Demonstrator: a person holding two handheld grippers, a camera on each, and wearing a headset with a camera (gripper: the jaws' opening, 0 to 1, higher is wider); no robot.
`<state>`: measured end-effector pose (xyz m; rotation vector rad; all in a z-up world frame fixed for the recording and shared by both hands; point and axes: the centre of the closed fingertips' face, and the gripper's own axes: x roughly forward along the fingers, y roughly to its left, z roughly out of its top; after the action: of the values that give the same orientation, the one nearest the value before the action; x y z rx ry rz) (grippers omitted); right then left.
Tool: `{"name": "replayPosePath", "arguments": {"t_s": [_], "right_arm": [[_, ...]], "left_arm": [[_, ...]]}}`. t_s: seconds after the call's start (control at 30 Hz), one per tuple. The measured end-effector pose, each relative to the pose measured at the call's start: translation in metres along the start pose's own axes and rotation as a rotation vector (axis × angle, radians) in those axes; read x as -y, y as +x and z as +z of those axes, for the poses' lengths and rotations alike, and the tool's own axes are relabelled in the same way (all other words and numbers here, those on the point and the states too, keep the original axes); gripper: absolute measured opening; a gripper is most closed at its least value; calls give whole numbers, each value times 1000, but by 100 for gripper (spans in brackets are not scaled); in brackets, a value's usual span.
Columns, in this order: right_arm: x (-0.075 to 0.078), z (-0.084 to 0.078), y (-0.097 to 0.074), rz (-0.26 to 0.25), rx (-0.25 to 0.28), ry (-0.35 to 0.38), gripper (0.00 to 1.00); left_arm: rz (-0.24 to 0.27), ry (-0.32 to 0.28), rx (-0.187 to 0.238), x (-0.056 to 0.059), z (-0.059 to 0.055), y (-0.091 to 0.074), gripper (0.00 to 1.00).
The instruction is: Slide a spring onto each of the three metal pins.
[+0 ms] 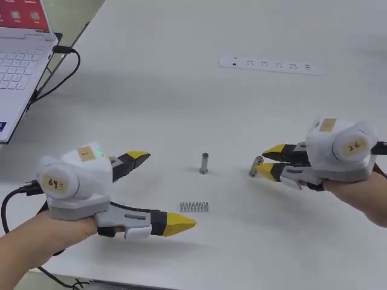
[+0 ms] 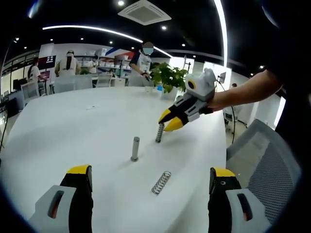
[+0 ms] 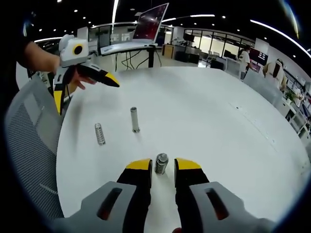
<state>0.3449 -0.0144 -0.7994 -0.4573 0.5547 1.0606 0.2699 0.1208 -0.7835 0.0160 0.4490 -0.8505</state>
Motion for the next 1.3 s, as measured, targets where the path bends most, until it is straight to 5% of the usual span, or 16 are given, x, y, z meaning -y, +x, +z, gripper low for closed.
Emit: {"name": "replayPosePath", "arguments": {"t_s": [1.3], "right_arm": [[3,4,-25,-51,44,47,32]], "left_arm": [[0,26,14,6,13,-1,98]]}}
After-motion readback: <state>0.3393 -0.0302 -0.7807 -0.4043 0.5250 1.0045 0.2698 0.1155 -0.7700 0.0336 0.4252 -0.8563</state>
